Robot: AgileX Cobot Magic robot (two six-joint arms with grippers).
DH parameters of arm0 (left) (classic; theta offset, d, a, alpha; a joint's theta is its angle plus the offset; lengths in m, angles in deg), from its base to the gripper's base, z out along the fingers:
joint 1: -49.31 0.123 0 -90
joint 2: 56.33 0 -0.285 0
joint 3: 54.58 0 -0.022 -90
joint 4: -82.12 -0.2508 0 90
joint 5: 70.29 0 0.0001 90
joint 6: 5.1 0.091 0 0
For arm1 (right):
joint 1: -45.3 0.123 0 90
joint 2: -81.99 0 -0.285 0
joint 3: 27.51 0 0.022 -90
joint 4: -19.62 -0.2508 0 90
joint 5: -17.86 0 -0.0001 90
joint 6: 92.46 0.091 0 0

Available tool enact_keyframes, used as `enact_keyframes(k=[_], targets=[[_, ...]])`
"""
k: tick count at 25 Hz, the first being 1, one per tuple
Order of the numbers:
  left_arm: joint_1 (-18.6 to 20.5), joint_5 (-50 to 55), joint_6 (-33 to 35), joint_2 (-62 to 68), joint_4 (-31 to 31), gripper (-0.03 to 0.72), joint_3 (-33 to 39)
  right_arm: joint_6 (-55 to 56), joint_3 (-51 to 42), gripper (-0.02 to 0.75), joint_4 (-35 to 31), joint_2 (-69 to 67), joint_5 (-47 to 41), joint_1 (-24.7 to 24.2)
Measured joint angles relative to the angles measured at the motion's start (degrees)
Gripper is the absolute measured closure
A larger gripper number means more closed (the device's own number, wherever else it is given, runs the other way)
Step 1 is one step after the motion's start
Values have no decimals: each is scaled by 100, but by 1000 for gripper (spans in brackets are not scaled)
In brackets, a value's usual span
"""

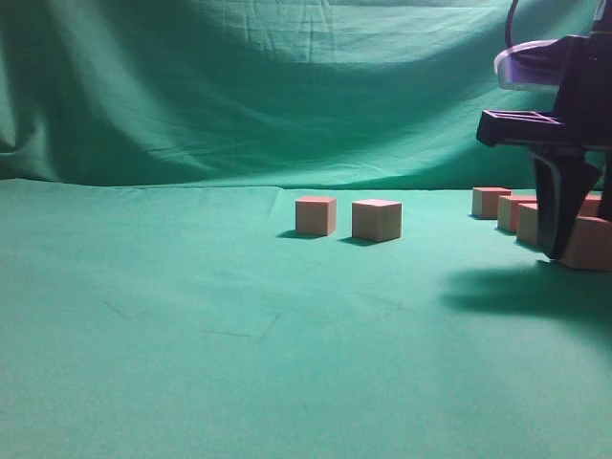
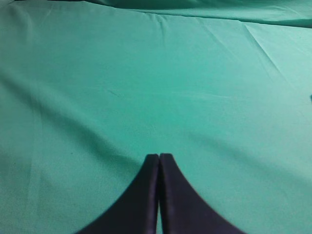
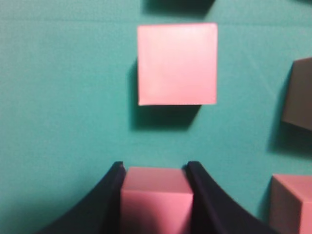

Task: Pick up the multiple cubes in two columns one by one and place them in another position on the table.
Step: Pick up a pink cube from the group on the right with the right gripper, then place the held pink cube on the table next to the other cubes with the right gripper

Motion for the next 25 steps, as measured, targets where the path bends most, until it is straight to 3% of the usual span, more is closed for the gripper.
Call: enact_keyframes(k=[4, 9, 19, 25], targets=[[0, 0, 0, 0, 0, 688, 0, -38, 249, 479, 0, 0, -284, 0], [0, 0, 0, 0, 0, 688, 0, -580, 1235, 479, -187, 21, -1380, 151], [0, 0, 0, 0, 0, 688, 0, -1143, 4380, 479, -259, -737, -3007, 1697], [0, 0, 0, 0, 0, 688, 0, -807, 6002, 479, -272, -2255, -3654, 2127]])
